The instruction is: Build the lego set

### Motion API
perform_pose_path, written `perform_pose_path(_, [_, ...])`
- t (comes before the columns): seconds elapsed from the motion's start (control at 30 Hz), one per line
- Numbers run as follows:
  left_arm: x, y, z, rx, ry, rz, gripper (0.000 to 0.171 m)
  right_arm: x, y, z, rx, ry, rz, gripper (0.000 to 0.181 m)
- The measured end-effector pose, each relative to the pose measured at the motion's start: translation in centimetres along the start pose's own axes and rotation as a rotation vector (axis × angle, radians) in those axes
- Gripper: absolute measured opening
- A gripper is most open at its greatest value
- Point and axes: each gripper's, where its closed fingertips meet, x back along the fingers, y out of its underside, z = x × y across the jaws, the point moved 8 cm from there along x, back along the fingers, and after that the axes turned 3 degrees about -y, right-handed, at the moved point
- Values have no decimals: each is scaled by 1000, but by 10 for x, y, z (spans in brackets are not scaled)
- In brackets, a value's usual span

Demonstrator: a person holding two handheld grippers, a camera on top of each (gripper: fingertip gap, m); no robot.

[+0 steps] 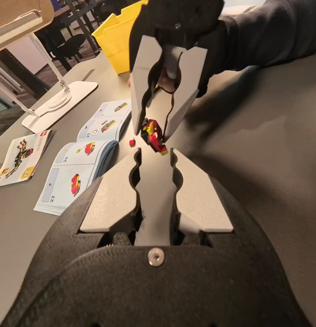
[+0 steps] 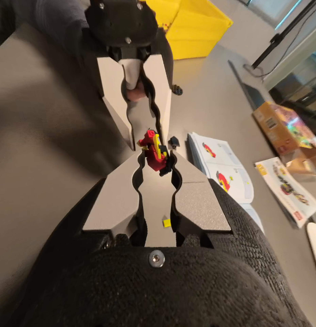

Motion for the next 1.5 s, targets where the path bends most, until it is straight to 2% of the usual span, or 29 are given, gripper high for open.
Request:
perform_pose_path(0.23, [3, -4, -3, 104, 12, 52, 23, 1, -10, -5, 95, 104, -4, 25])
perform_pose_path(0.33, [3, -5, -2, 98, 15, 56, 18, 3, -10, -4, 89, 114, 8, 25])
perform_pose_path(0.53, [3, -5, 3, 36, 2, 57, 24, 5, -10, -2, 21, 95, 29, 25])
perform_pose_path(0.63, [5, -4, 6, -119, -91, 74, 31, 7, -9, -1, -32, 46, 40, 25])
perform_pose_path(0.77, [5, 3, 14, -500, -237, 34, 39, 10, -7, 0, -74, 11, 44, 25])
perform_pose_path(0.93, [12, -5, 28, -786, -371, 111, 36, 12, -7, 0, -103, -13, 58, 25])
perform_pose_path(1.0, [10, -2, 33, -859, -374, 103, 27, 13, -7, 0, -101, -6, 57, 26])
perform_pose_path(1.03, [9, 0, 35, -838, -338, 99, 24, 13, -7, 1, -98, 3, 57, 26])
perform_pose_path(1.1, [9, -4, 32, -698, -286, 115, 24, 14, -8, 1, -87, 26, 58, 26])
perform_pose_path(1.27, [17, -15, 5, -82, -136, 223, 27, 16, -10, 2, -23, 94, 55, 25])
perform_pose_path(1.33, [18, -14, -4, 94, -78, 254, 26, 16, -11, 1, -8, 104, 53, 25])
perform_pose_path(1.4, [19, -12, -8, 179, -27, 266, 22, 15, -12, 1, -4, 105, 55, 25])
perform_pose_path(1.5, [20, -13, -10, 225, 8, 285, 14, 15, -12, 1, -4, 112, 60, 25])
